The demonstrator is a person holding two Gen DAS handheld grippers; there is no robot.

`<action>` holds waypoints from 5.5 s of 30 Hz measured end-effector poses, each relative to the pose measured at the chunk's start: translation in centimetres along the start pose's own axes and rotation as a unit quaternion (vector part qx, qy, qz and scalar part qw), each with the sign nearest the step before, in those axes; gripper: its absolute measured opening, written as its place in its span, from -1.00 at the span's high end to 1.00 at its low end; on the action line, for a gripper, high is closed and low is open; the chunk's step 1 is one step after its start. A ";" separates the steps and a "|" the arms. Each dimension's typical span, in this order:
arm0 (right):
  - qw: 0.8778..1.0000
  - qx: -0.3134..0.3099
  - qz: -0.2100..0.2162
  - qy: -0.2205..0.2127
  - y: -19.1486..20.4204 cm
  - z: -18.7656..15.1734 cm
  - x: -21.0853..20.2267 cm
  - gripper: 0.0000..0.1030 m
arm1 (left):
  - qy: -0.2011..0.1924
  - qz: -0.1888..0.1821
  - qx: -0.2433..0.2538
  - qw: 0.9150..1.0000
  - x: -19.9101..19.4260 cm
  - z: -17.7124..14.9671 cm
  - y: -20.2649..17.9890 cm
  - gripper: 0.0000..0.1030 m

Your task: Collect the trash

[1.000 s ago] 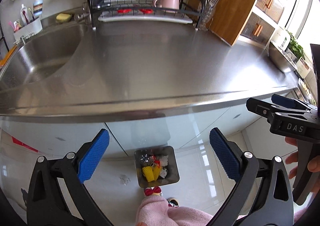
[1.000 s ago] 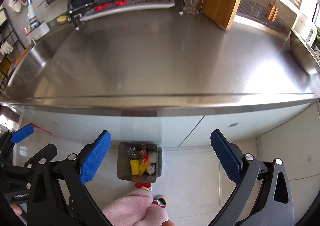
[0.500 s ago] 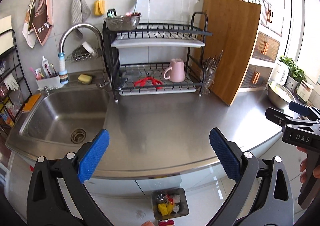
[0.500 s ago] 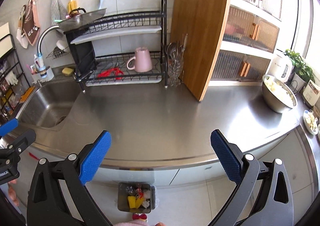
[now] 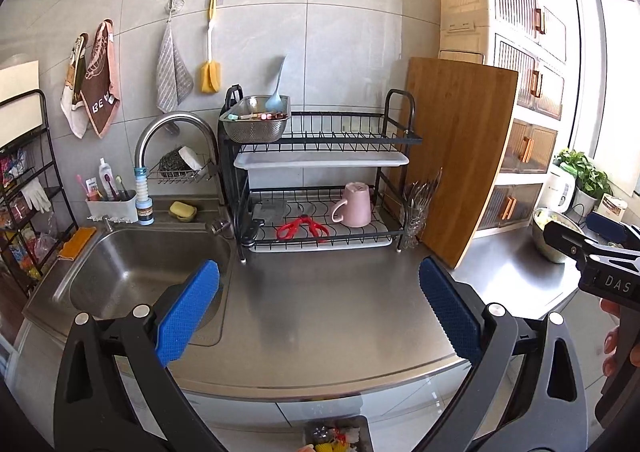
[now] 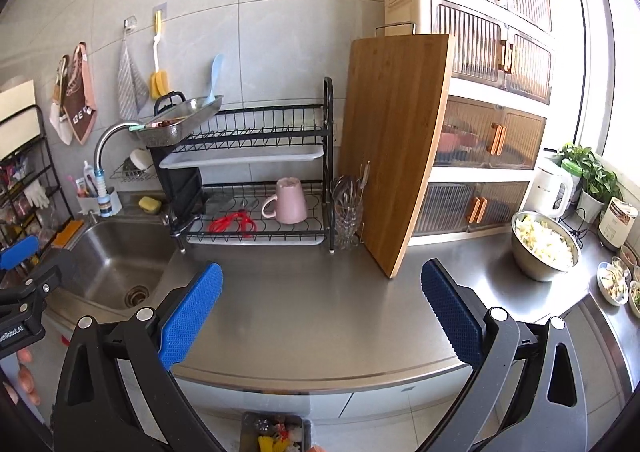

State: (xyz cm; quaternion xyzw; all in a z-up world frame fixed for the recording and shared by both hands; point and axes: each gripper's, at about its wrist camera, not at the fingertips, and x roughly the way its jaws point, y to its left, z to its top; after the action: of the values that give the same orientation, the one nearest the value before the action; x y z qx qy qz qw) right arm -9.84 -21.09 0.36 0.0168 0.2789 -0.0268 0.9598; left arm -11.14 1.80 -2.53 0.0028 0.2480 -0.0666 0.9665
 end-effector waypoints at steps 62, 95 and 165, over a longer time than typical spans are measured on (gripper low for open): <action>1.000 0.000 -0.012 0.020 0.0 0.7 0.3 -0.94 | 0.028 0.009 0.015 0.999 1.1 0.3 -0.1 -0.85; 1.000 0.004 -0.010 0.024 -0.1 0.5 0.7 -0.94 | 0.030 0.014 0.014 0.999 1.6 0.4 -0.1 -0.85; 0.999 0.015 -0.017 0.050 0.4 0.3 3.3 -0.94 | 0.043 0.006 -0.012 0.999 3.6 0.6 1.1 -0.85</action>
State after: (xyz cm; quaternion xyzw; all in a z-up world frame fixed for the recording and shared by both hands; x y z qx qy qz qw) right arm -6.92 -20.85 -1.13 0.0283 0.3259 -0.0465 0.9438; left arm -7.59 2.41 -3.76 -0.0047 0.2897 -0.0571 0.9554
